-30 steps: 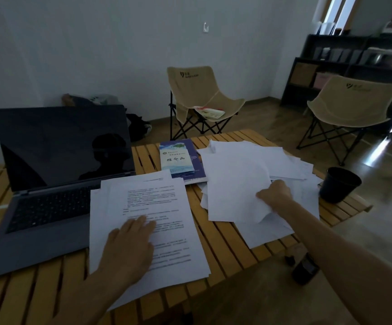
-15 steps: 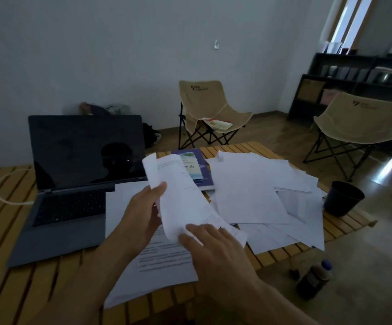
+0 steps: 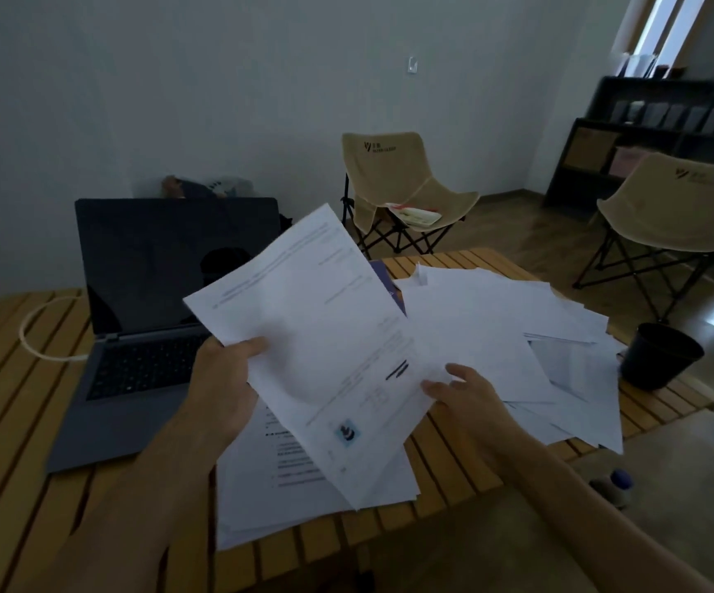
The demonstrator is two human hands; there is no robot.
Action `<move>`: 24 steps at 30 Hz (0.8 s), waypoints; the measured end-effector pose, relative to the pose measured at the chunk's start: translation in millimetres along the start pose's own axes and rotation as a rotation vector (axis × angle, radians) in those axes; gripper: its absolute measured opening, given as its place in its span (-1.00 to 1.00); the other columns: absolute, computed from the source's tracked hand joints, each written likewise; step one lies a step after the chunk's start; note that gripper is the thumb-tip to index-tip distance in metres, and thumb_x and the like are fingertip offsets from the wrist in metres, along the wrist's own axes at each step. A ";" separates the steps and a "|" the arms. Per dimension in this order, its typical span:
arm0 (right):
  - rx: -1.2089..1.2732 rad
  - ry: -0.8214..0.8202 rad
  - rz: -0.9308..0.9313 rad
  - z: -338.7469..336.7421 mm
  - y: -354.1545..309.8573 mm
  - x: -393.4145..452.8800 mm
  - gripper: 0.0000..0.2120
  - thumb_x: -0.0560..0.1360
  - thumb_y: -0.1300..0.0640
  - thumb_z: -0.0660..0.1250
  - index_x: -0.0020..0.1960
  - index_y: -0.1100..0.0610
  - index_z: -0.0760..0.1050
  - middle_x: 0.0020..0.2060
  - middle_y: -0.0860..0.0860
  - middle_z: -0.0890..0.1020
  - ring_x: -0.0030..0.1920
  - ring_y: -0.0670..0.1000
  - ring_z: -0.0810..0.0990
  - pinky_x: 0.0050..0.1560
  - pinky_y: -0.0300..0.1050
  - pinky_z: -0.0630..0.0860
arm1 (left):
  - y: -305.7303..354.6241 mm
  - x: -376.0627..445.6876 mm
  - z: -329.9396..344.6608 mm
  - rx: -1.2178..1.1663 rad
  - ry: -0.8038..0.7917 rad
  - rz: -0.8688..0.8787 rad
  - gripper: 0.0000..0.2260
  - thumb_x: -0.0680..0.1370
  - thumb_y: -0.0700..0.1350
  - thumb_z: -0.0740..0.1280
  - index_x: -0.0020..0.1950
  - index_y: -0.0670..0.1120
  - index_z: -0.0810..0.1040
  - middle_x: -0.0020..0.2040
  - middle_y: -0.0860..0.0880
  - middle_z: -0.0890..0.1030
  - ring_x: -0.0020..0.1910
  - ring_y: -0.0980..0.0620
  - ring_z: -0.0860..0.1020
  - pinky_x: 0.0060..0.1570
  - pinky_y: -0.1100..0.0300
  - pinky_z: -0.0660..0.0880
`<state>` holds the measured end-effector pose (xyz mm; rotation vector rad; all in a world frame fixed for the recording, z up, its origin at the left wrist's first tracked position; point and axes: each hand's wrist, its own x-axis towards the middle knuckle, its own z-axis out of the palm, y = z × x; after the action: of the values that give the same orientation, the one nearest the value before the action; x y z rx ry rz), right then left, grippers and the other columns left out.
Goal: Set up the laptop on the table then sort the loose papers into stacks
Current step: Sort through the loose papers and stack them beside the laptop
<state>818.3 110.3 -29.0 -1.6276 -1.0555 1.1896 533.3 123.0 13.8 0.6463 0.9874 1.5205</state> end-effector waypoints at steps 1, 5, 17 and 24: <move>0.203 -0.093 0.020 2.3 1.4 -4.5 -0.56 0.52 0.15 0.43 0.34 0.24 0.44 0.25 0.20 0.61 0.17 0.15 0.64 0.20 0.04 0.58 | -0.2 0.5 -0.3 -0.051 -0.003 -0.006 -0.70 0.55 -0.39 0.28 0.23 -0.16 0.59 0.11 -0.12 0.66 0.05 -0.08 0.62 -0.07 0.13 0.64; 0.276 -0.294 0.019 24.1 -5.3 -25.6 -0.82 0.56 0.35 0.31 0.14 0.28 0.59 0.09 0.16 0.70 0.06 0.17 0.70 0.03 0.08 0.66 | -3.6 0.1 1.4 -0.048 0.028 0.008 -0.65 0.55 -0.35 0.30 0.34 -0.19 0.51 0.24 -0.17 0.60 0.16 -0.12 0.59 0.09 0.04 0.60; -1.078 -0.240 -0.602 47.3 -121.1 32.0 -0.82 0.56 0.12 0.23 0.09 0.16 0.52 -0.01 0.02 0.54 0.05 0.08 0.56 -0.02 -0.06 0.49 | -21.4 -3.9 20.1 1.263 -0.200 0.255 -0.68 0.53 0.05 0.39 0.23 -0.05 0.55 0.11 -0.04 0.63 0.04 -0.06 0.60 0.00 0.05 0.56; -1.048 0.219 -0.112 -20.4 -36.0 88.5 -0.45 0.51 -0.11 0.36 0.38 0.14 0.33 0.31 0.15 0.46 0.30 0.18 0.44 0.29 0.09 0.43 | -44.2 17.5 -12.3 1.068 0.138 0.210 -0.69 0.53 -0.15 0.40 0.21 -0.19 0.43 0.13 -0.20 0.57 0.01 -0.16 0.54 0.00 0.00 0.52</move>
<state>850.0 201.5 -14.2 -2.3387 -1.7367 0.3162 542.0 136.8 -32.6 1.4250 1.8953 1.1258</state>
